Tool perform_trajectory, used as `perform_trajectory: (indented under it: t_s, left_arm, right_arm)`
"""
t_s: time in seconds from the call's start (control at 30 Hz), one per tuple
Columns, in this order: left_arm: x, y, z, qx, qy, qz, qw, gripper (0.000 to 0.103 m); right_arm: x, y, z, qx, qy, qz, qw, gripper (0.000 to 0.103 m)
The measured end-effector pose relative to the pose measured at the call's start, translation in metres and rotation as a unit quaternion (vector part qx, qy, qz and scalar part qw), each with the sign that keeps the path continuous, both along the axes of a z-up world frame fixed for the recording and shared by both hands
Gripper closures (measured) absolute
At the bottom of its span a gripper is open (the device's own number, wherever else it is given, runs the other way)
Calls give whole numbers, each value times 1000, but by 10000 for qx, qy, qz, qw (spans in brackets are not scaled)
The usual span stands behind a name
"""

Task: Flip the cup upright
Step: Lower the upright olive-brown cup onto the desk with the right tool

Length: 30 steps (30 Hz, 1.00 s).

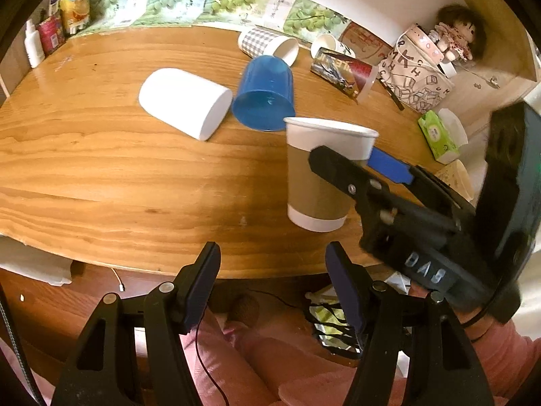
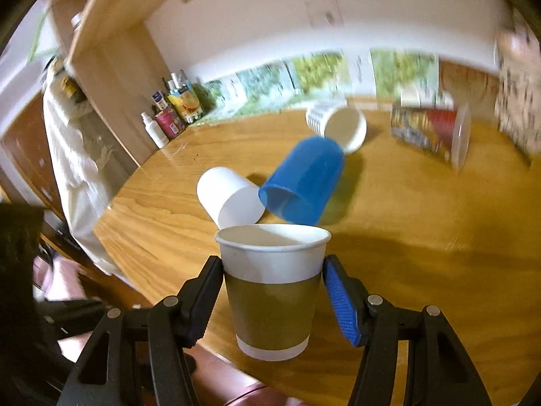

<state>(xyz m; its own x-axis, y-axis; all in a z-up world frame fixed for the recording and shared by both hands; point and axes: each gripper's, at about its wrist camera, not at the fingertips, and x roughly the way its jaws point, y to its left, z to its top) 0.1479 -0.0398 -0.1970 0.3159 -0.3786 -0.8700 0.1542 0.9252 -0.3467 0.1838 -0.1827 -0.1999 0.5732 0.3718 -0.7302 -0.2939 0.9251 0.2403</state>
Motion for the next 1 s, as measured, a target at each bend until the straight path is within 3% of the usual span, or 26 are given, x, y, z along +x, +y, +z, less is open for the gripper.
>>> perform_trajectory:
  t_s: [0.2, 0.43, 0.77, 1.0]
  left_arm:
    - [0, 12, -1, 175, 22, 243, 9995, 34]
    - [3, 28, 0, 302, -29, 488, 9983, 34]
    - [14, 32, 2, 498, -223, 404, 9977, 34]
    - [23, 28, 4, 561, -306, 233, 9977, 34]
  right_arm:
    - [-26, 14, -2, -424, -964, -1, 9944, 41]
    - [-40, 6, -14, -217, -1611, -270, 9863, 41]
    - [-42, 1, -27, -427, -2177, -978, 9702, 41]
    - [-42, 4, -38, -530, -2311, -1013, 9662, 41]
